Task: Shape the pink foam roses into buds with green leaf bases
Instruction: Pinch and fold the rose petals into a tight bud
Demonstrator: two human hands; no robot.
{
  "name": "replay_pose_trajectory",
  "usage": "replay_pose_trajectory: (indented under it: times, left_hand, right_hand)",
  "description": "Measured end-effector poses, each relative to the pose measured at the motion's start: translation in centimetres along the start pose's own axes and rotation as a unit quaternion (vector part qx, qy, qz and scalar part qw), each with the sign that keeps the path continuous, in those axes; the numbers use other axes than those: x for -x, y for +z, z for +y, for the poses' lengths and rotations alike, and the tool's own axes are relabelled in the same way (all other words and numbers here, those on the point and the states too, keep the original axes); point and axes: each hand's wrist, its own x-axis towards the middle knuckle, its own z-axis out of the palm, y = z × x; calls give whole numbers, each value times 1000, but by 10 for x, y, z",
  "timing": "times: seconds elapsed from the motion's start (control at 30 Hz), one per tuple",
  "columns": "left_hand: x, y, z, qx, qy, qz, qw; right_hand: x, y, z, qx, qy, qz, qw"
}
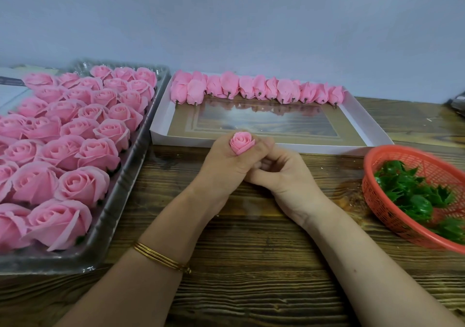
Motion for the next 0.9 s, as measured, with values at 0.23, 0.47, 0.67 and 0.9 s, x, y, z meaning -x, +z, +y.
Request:
replay_pose_trajectory:
  times: [0.23,0.47,0.67,0.9]
  left_hand:
    - [1,-5,7,8,-12,-51,999]
    - [2,-3,3,-9,2,8,1000]
    - [2,1,2,-17,15,24,999]
    - [2,1,3,-3,8,3,1000]
  right_hand:
    - [1,-4,-3,-37,7,-46,998]
    - [0,0,-1,33,-15,-6,999]
    - [1,6,-1,112,-45,58,991]
    - [3,3,-4,66,-12,36,997]
